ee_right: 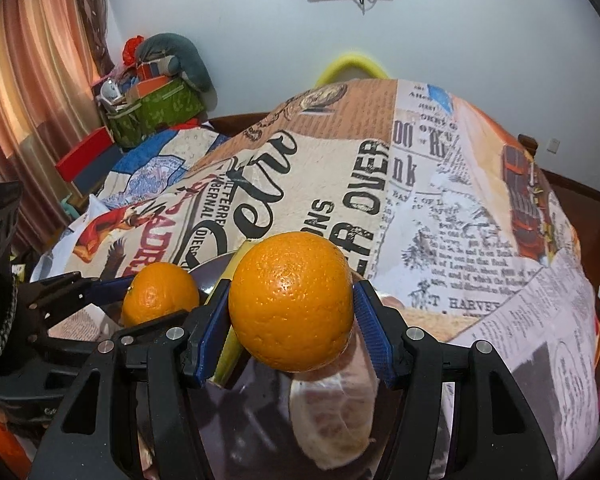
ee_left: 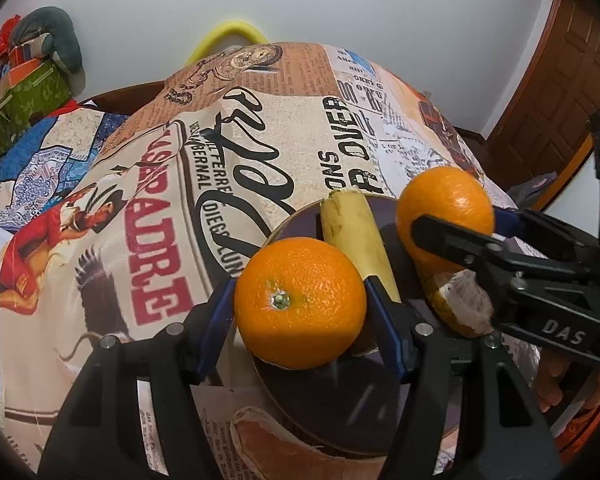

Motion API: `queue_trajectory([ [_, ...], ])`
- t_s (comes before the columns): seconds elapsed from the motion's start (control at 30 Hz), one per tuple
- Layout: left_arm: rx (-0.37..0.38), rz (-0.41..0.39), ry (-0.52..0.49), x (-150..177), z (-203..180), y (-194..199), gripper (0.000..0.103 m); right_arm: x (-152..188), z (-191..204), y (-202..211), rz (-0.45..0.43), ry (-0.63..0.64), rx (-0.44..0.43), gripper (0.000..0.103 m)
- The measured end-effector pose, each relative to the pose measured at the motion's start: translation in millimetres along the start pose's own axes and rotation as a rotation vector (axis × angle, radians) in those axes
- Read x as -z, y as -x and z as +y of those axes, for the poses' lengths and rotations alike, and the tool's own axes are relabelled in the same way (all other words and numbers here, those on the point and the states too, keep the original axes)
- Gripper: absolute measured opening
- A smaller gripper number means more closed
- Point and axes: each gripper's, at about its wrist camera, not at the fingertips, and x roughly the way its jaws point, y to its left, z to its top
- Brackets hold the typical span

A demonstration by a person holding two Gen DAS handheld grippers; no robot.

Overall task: Organize fruits
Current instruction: 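Carry the orange onto the dark plate with the left tool while the right tool places its orange there, then grasp the second yellow cylinder with the left tool while the right tool grasps a small mandarin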

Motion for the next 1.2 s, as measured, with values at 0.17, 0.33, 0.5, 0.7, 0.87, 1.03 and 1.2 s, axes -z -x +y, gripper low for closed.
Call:
queue_trajectory([
  [0.17,0.002,0.000,0.002,-1,1,-1,0.064,0,0,-1,0.003,0.002,-0.004,0.058],
  [0.33,-0.012,0.003,0.000,0,-2,1,0.064,2,-1,3,0.007,-0.001,-0.019,0.059],
  [0.5,-0.004,0.002,0.009,6,-1,9,0.064,5,4,12,0.003,0.016,-0.016,0.062],
  [0.7,-0.003,-0.056,0.003,8,-5,38,0.064,11,4,29,-0.013,0.003,-0.004,0.062],
  [0.87,-0.024,-0.092,-0.024,10,-14,66,0.066,16,8,54,-0.043,-0.003,0.004,0.062],
  [1.03,-0.030,-0.100,-0.039,20,-20,88,0.066,26,18,79,-0.071,0.024,0.019,0.062],
  [1.2,-0.025,-0.093,-0.022,34,-19,103,0.066,40,21,91,-0.075,0.014,0.019,0.062],
])
